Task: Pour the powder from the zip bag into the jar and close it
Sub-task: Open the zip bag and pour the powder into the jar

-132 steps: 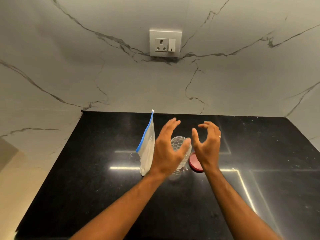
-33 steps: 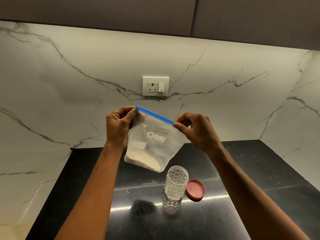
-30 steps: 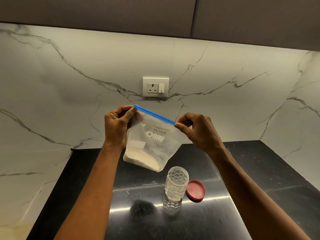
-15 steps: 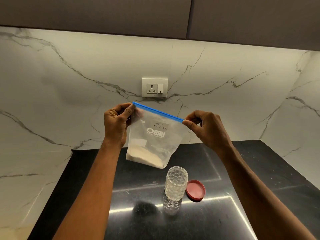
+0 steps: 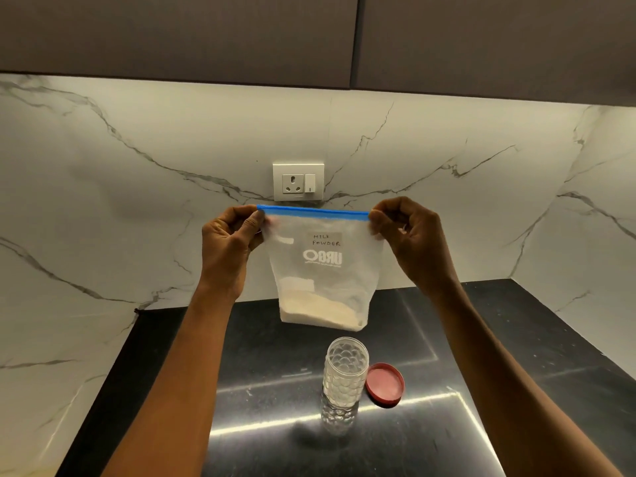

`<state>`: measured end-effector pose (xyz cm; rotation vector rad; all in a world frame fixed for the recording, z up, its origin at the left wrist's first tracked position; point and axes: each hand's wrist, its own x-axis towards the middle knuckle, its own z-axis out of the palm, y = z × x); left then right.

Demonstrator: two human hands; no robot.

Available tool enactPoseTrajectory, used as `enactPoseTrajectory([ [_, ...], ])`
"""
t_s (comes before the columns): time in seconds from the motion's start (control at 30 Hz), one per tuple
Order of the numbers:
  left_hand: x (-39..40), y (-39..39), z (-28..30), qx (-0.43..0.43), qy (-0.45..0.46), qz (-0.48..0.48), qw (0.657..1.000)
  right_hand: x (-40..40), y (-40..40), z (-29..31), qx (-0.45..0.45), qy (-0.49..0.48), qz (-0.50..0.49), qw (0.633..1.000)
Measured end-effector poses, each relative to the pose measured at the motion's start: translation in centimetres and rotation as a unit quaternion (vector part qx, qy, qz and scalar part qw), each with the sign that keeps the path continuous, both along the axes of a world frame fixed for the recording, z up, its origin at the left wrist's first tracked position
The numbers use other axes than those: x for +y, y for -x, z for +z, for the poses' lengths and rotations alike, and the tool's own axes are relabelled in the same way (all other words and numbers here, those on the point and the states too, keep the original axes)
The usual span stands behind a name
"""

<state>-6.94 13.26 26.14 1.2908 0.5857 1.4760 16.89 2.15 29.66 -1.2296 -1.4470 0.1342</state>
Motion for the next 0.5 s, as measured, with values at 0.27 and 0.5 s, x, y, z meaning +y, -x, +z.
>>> enactPoseTrajectory([
  [0.27, -2.8, -4.8, 5.5, 0.388, -0.281, 0.034, 0.877, -0.7, -0.9, 0.5, -0.026, 0.046, 0.001, 0.999],
  [0.5, -5.1, -10.6, 5.7, 0.454, -0.312, -0.085, 0.830, -3.2, -3.7, -0.8, -0.005, 0.036, -0.002, 0.999],
])
